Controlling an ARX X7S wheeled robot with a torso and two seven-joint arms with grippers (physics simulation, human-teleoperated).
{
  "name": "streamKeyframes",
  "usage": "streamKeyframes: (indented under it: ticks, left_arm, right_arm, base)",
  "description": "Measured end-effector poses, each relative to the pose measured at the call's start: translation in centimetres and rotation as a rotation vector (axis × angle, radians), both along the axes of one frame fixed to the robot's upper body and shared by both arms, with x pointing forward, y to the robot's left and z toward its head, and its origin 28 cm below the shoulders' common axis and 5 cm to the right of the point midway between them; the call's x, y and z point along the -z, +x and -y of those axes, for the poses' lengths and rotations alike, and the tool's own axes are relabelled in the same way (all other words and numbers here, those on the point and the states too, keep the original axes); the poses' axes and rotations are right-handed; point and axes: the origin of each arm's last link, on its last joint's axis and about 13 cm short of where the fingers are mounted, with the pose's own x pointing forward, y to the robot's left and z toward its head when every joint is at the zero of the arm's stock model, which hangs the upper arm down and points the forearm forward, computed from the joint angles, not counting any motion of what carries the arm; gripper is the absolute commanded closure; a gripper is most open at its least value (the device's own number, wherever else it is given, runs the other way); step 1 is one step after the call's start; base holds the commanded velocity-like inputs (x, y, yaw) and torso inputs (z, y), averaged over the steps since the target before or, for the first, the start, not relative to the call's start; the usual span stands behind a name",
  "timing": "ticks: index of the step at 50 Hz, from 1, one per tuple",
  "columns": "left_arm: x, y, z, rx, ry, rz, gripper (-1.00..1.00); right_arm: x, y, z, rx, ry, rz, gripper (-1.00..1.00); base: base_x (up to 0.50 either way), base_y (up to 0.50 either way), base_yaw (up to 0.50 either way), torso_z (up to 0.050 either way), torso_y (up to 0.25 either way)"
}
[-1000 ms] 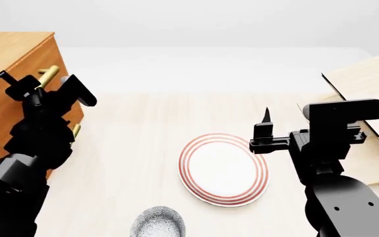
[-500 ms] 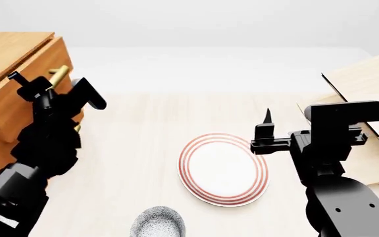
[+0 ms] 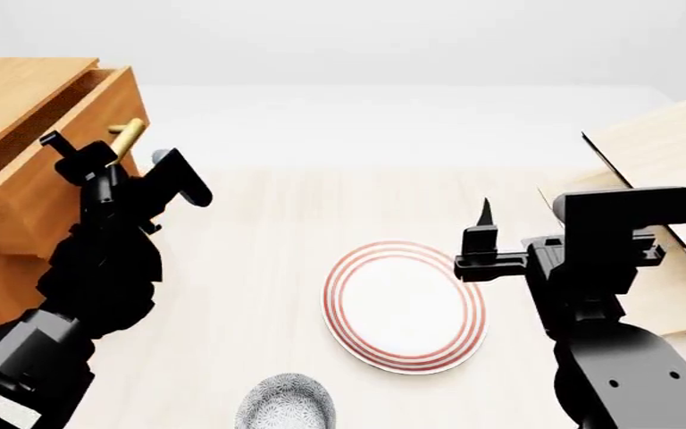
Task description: Open the top drawer of the cabinet and put the bowl in it.
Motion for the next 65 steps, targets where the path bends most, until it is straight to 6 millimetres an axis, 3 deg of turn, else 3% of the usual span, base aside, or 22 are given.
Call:
streamKeyframes:
  ticks: [38,48,49,58,65]
  left_arm:
    - [0.0,-1.0,4.7,0.227,0.004,0.004,1.0]
    - [-0.4,-1.1,4.9,0.245,0.02,-0.01,1.0]
    - [-0.4,-1.1,4.9,0.246,0.019,-0.01,-1.0]
    - [-0.4,-1.4,6.2,0.308,-0.037,-0.016,-1.0]
    - [-1.5,-2.1,7.0,0.362,-0.074,0.011,-1.0]
  right_arm:
    - [0.2,-0.2,0.1,0.001,0.01,0.001,-1.0]
    - [0.2,-0.2,0.2,0.001,0.012,0.002,-1.0]
    - [0.2,-0.2,0.2,0.001,0.012,0.002,-1.0]
    - [0.3,-0.2,0.2,0.001,0.013,0.0,-1.0]
    - [0.3,-0.1,0.2,0.0,0.015,0.0,-1.0]
  base:
    - [0.0,0.0,0.0,0.0,0.0]
    - [0.0,0.0,0.0,0.0,0.0]
    - [0.0,0.0,0.0,0.0,0.0]
    - [0.0,0.0,0.0,0.0,0.0]
    - [0.0,0.0,0.0,0.0,0.0]
